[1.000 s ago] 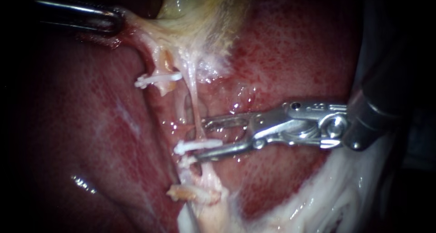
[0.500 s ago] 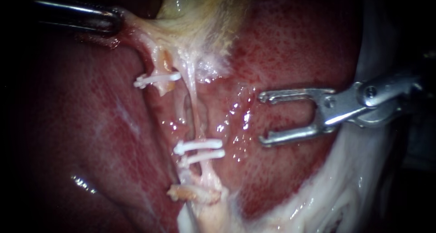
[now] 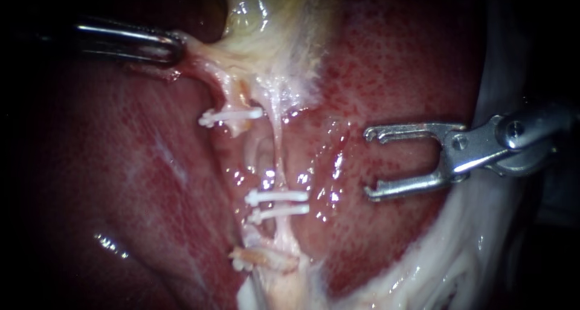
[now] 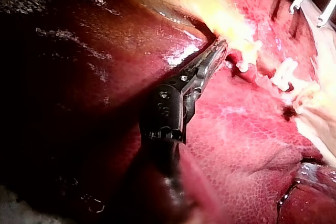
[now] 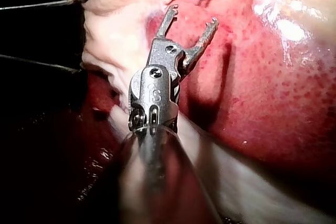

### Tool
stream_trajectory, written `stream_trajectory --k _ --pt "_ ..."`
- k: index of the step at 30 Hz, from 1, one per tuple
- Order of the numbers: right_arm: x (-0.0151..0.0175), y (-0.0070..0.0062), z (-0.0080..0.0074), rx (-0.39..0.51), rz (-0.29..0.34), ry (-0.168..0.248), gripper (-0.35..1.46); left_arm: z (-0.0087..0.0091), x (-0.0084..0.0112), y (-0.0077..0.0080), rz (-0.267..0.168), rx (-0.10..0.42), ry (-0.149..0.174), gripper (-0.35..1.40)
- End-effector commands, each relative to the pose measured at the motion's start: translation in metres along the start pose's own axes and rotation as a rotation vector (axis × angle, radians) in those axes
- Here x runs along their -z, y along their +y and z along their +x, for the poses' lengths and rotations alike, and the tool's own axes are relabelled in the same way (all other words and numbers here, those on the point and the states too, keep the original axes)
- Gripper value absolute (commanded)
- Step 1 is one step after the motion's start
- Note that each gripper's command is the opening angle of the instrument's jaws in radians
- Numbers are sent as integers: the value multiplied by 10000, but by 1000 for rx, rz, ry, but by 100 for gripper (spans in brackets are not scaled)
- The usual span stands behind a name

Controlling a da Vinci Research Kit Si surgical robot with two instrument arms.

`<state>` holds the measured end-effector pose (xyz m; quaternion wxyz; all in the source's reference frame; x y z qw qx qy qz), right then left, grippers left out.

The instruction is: Going back second clip right tube

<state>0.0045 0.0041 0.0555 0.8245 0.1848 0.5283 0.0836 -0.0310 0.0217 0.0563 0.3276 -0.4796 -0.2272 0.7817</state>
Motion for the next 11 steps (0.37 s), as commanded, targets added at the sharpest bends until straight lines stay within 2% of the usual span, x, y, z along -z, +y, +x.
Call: stream_trajectory --k 1,5,11 --pt "0 0 0 0 0 0 50 -1 -3 0 -5 3 -4 -35" --pt "0 -1 1 0 0 0 50 -2 -6 1 -7 3 -4 -35" --pt "-4 -4 3 1 17 4 50 3 1 3 -11 5 -5 -35"
